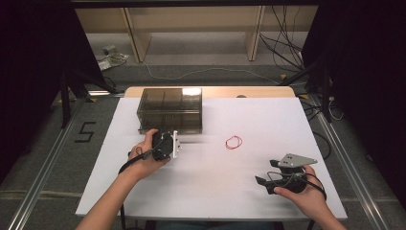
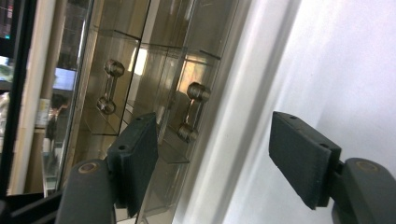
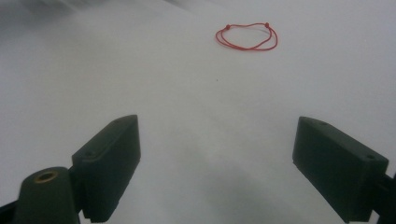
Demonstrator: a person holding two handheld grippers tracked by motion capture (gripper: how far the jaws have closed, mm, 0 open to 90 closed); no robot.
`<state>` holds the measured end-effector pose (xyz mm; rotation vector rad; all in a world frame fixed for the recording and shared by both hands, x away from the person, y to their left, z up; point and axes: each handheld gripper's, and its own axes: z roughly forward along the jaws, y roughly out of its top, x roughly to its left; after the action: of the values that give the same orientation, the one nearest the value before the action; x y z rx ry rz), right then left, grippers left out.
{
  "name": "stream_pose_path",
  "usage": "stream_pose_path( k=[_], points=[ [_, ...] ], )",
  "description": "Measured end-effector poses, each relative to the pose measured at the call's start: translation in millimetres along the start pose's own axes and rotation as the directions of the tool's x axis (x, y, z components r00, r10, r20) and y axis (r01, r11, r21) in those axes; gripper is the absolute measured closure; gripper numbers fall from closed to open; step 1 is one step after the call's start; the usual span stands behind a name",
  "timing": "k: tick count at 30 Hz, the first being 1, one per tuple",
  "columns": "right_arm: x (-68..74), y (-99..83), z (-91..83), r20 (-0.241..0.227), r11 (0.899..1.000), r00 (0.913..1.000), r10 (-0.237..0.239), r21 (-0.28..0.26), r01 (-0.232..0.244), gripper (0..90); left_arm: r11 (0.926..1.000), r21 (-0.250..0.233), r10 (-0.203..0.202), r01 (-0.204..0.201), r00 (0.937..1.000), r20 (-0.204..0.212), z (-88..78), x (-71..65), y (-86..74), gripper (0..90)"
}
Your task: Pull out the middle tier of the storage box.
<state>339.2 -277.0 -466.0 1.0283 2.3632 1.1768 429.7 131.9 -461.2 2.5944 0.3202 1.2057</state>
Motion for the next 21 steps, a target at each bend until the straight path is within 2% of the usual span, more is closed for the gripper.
stream_pose_path(
  k=[4, 7, 12, 16, 18, 20, 21],
  points=[
    [0.4, 0.1, 0.7, -0.001, 1.000, 1.0000, 0.000, -0.001, 0.000, 15.8, 0.9995, 0.029, -0.011, 0.009, 0.9978, 0.065, -2.1, 10.4, -4.1, 31.4],
    [0.6, 0.3, 1.1, -0.001, 1.000, 1.0000, -0.001, 0.000, 0.001, 15.8, 0.9978, 0.051, -0.049, 0.043, 0.9913, 0.122, -1.8, 20.4, -8.0, 28.6],
    [0.7, 0.5, 2.1, 0.000, 1.000, 1.0000, 0.002, 0.002, -0.002, 15.8, 0.9946, 0.072, -0.086, 0.075, 0.9823, 0.166, 0.6, 35.5, -13.8, 27.2],
    [0.4, 0.2, 2.3, 0.002, 1.000, 1.0000, 0.006, 0.005, -0.006, 15.9, 0.9929, 0.095, -0.089, 0.071, 0.9752, 0.203, 3.8, 47.6, -15.8, 26.2],
    [0.4, 0.3, 2.5, 0.003, 1.000, 1.0000, 0.007, 0.006, -0.007, 15.9, 0.9922, 0.110, -0.080, 0.058, 0.9746, 0.209, 5.9, 53.5, -16.0, 28.6],
    [0.5, 0.3, 2.2, 0.002, 1.000, 1.0000, 0.005, 0.004, -0.005, 15.9, 0.9914, 0.120, -0.079, 0.052, 0.9687, 0.235, 9.2, 58.0, -17.0, 31.6],
    [0.5, 0.3, 2.2, 0.002, 1.000, 1.0000, 0.005, 0.004, -0.005, 15.9, 0.9912, 0.126, -0.070, 0.040, 0.9680, 0.241, 10.5, 60.5, -17.4, 31.6]
  ],
)
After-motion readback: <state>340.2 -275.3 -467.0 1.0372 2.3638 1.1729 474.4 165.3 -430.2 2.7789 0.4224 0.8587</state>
